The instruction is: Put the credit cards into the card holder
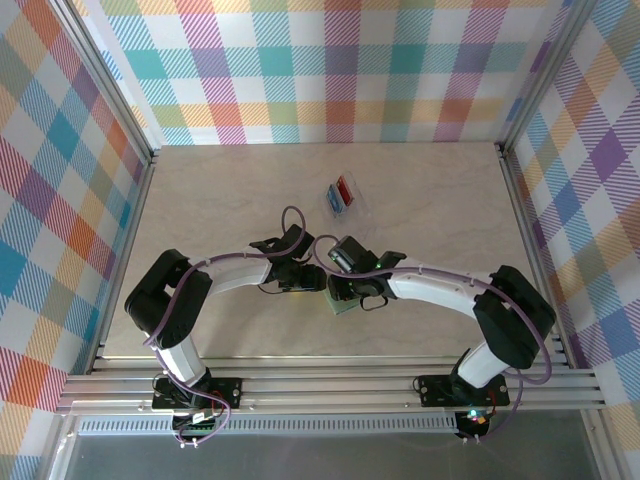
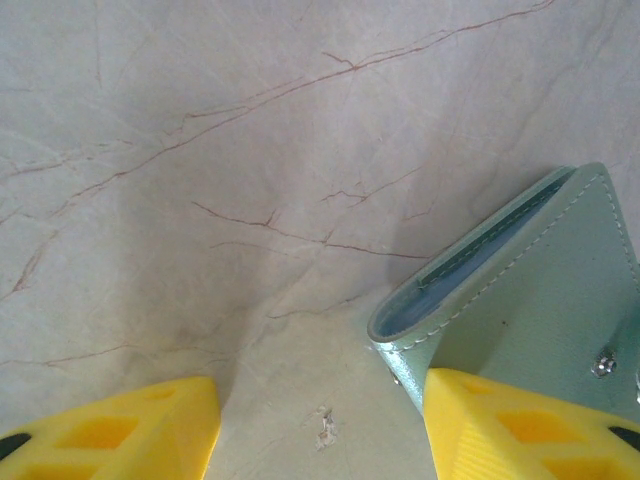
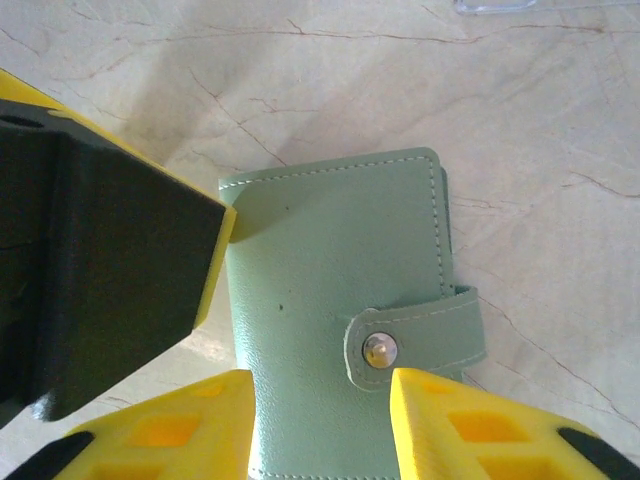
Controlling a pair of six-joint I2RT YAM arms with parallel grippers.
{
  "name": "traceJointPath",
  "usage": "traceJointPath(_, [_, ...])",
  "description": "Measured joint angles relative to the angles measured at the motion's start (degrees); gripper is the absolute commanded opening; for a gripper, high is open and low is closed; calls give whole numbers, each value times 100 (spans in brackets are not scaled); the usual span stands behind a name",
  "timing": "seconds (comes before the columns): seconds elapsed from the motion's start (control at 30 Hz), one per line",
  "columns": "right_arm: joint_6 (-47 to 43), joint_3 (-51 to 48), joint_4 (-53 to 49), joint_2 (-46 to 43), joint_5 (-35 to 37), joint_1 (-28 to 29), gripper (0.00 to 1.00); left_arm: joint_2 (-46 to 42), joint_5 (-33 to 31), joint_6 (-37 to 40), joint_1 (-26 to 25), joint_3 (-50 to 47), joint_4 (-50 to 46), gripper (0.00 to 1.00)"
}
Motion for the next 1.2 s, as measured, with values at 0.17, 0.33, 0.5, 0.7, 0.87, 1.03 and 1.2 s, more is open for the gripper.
traceJointPath(0.17, [-116,339,-223,457,188,57,32,0,0,0,0,0,2,58])
traceJointPath(0.33, [-203,439,-404,719,361,94,20,0,2,0,0,0,7,58])
traceJointPath(0.5, [-203,553,-570,748,535,94,22,0,4,0,0,0,11,58])
traceJointPath(0.7, [-238,723,-708,820,721,122,17,0,4,0,0,-7,20,58])
traceJointPath(0.87, [-247,761,-765,922,789,168,11,-9,9,0,0,-22,31,58])
traceJointPath(1.03, [-251,787,-848,925,883,175,0,-11,9,0,0,-22,33,58])
traceJointPath(1.2, [-245,787,-863,916,933,175,0,-11,9,0,0,-22,35,58])
